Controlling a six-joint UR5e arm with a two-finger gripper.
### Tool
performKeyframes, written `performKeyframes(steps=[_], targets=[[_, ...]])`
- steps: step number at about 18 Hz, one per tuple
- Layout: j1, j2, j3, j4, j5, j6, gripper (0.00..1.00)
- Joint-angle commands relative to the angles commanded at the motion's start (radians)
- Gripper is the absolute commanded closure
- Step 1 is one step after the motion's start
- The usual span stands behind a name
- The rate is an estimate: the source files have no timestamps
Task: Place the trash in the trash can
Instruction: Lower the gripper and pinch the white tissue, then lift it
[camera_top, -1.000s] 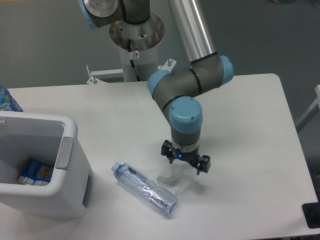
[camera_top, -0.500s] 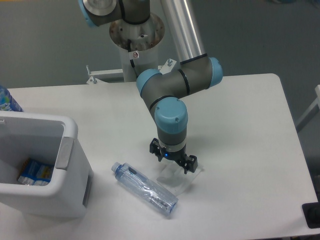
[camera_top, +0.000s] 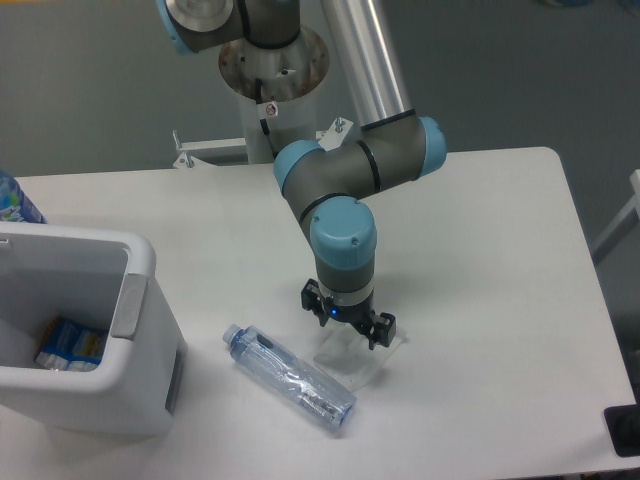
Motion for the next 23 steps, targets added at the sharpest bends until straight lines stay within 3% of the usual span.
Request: performKeyframes(steps=[1, 4, 7, 9, 19, 23], targets=[[0.0, -0.008, 0.011, 0.0, 0.0, -0.035, 0.65], [0.0, -0.015, 0.026, 0.0, -0.002, -0.076, 0.7], [0.0, -0.015, 0.026, -0.002, -0.002, -0.074, 0.93], [0.0, -0.014, 0.026, -0.002, -0.003, -0.074, 1.0], [0.026, 0.034, 0.034, -0.003, -0.02, -0.077, 1.0], [0.048, 0.035, 0.075, -0.003, -0.156, -0.152, 1.0]])
